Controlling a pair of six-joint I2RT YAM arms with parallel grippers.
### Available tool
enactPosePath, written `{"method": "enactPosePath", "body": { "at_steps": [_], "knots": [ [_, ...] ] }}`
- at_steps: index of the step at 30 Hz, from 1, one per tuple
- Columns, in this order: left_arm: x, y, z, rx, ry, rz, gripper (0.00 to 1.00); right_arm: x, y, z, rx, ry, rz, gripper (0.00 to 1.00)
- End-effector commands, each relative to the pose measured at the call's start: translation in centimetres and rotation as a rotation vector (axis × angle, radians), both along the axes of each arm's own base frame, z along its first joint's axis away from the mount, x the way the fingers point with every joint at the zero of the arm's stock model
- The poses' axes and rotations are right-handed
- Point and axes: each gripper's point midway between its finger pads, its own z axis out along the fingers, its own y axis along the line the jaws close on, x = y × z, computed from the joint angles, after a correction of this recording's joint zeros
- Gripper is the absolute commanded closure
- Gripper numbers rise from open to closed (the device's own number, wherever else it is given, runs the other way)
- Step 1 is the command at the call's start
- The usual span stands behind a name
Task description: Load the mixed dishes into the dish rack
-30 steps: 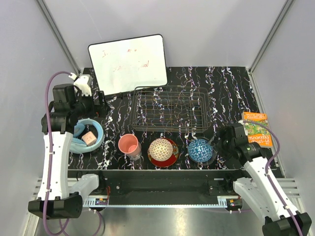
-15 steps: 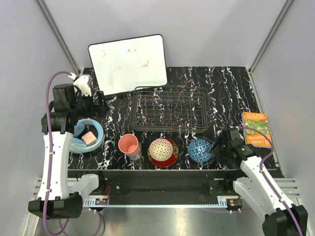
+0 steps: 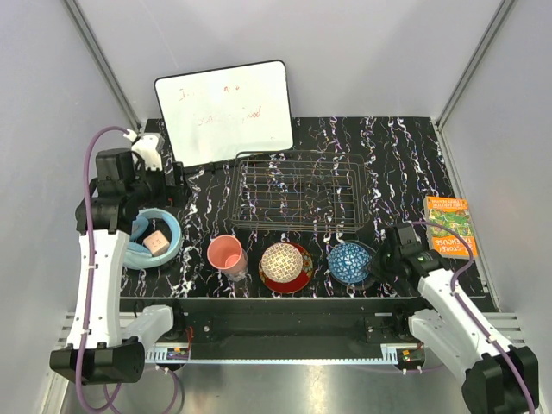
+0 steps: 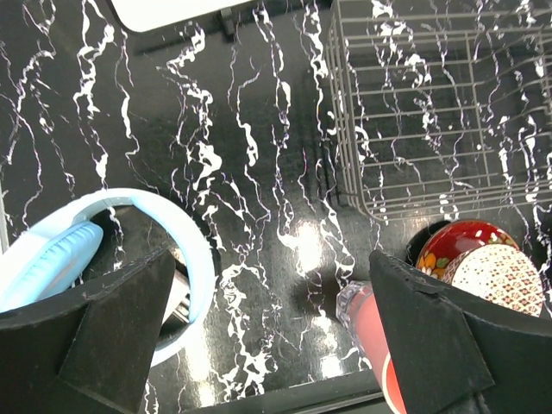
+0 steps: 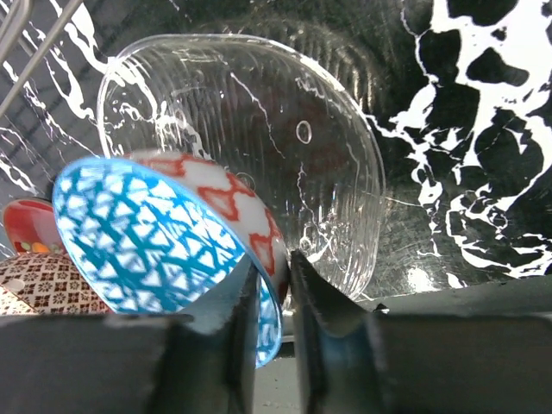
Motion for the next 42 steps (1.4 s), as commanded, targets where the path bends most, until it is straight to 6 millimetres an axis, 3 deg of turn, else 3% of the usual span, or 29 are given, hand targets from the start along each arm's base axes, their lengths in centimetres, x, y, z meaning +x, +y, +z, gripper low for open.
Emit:
{"method": "enactPosePath", "body": {
  "at_steps": [1,5,6,10,11,13,15,16,18,19,21,24,25,30,31,34,36,37,42],
  "knots": [
    [0.5,0.1,0.2,0.016,-0.045,-0.018,0.01,0.8,0.7,0.7,0.016,-0.042,0.026,0.80],
    [0.1,-1.3,-1.0,-0.034,-0.021,-0.077,0.01,0.9,0.9,1.2,-0.002,-0.052,0.052,1.00],
    [0.2,-1.5,-1.1,-0.048,-0.025,-0.086,0.01,1.0,0.9,1.6,-0.014,-0.061,0.071,1.00],
    [0.7,-3.2,-1.5,-0.050,-0.023,-0.128,0.01,2.2,1.8,6.4,-0.022,-0.183,0.128,1.00],
    [1.0,-2.8,-1.4,-0.012,-0.032,-0.102,0.01,2.2,1.6,7.0,-0.046,-0.193,0.130,1.00],
    [1.6,-3.5,-0.1,0.010,-0.071,-0.117,0.01,2.6,2.0,9.6,-0.076,-0.238,0.156,1.00],
    [2.1,-3.6,0.9,0.011,-0.098,-0.113,0.01,2.6,1.0,11.0,-0.148,-0.253,0.157,1.00],
    [2.5,-3.7,1.4,0.005,-0.105,-0.111,0.01,3.2,1.2,13.1,-0.149,-0.299,0.164,1.00],
    [2.8,-3.8,1.8,-0.001,-0.110,-0.111,0.01,3.9,0.2,15.0,-0.231,-0.336,0.174,1.00],
    [3.1,-3.9,1.9,-0.001,-0.109,-0.112,0.01,5.1,0.0,17.3,-0.259,-0.377,0.166,1.00],
    [3.4,-4.0,2.1,-0.001,-0.109,-0.117,0.01,6.6,-2.3,19.0,-0.429,-0.393,0.144,1.00],
    [3.3,-4.6,2.2,0.008,-0.114,-0.133,0.01,10.7,-4.5,21.7,-0.680,-0.391,0.106,1.00],
    [3.3,-4.7,2.3,0.019,-0.119,-0.137,0.01,12.8,-5.1,22.4,-0.787,-0.368,0.069,1.00],
    [3.1,-5.5,2.1,0.110,-0.138,-0.151,0.01,19.0,-4.5,24.6,-1.013,-0.347,0.047,1.00],
    [3.1,-5.4,2.0,0.123,-0.141,-0.149,0.01,20.5,-4.1,23.4,-1.077,-0.309,0.061,1.00],
    [3.1,-4.9,1.6,0.164,-0.147,-0.143,0.01,22.6,-3.3,22.3,-1.208,-0.252,0.098,1.00],
    [2.9,-4.8,0.9,0.180,-0.142,-0.153,0.01,23.4,-2.4,22.3,-1.262,-0.246,0.104,1.00],
    [2.9,-4.8,0.8,0.182,-0.143,-0.153,0.01,23.7,-2.2,21.2,-1.317,-0.207,0.129,1.00],
    [2.6,-5.1,0.5,0.204,-0.158,-0.177,0.01,24.5,-0.9,19.5,-1.370,-0.171,0.173,1.00]
  ]
}}
